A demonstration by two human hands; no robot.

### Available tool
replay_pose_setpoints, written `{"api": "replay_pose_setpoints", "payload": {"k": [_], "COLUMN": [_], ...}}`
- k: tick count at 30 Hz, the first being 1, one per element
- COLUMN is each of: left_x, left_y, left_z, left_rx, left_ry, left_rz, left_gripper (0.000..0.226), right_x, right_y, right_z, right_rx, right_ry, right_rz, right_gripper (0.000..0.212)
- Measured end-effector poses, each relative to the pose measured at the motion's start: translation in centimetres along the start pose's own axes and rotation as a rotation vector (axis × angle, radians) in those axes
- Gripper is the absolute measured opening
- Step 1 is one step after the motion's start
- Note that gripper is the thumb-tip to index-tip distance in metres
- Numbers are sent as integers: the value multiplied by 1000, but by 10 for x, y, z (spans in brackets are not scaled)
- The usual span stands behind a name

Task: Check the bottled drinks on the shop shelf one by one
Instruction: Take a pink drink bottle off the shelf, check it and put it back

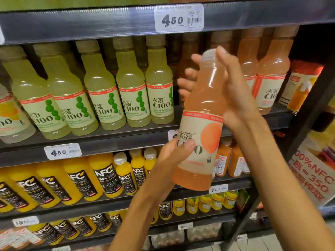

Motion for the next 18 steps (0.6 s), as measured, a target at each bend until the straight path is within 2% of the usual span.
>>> {"api": "replay_pose_setpoints", "payload": {"k": [2, 4, 8, 11, 13, 15, 18], "left_x": [-7, -12, -19, -22, -25, -29, -31], "left_y": [7, 9, 6, 7, 6, 3, 4], "left_z": [-2, 2, 8, 2, -1, -6, -19], "left_rx": [-44, -7, 112, 67, -77, -239, -374], "left_ry": [29, 1, -110, -168, -105, 28, 152], "left_rz": [37, 53, 46, 78, 94, 117, 168], "left_gripper": [87, 79, 56, 47, 53, 66, 74], "right_x": [-4, -7, -10, -10, -11, -14, -20], "right_y": [-10, -13, -16, -20, -21, -25, -32], "right_z": [-3, -1, 4, 0, 0, 0, -5], "right_rx": [99, 40, -183, -245, -192, -40, 136], "right_ry": [59, 35, -134, -106, -75, -59, -24], "right_rz": [-53, -24, 22, -49, -105, -147, -161], "right_gripper": [33, 27, 22, 25, 35, 43, 39]}}
Point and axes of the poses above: each hand's wrist, its own x-axis towards the middle knuckle, its own z-axis out of the back of the hand, y = z × x, the point moved 4 cm from there along x, towards the middle knuckle, and after that the axes turned 7 degrees about x, right-handed, at the moved point
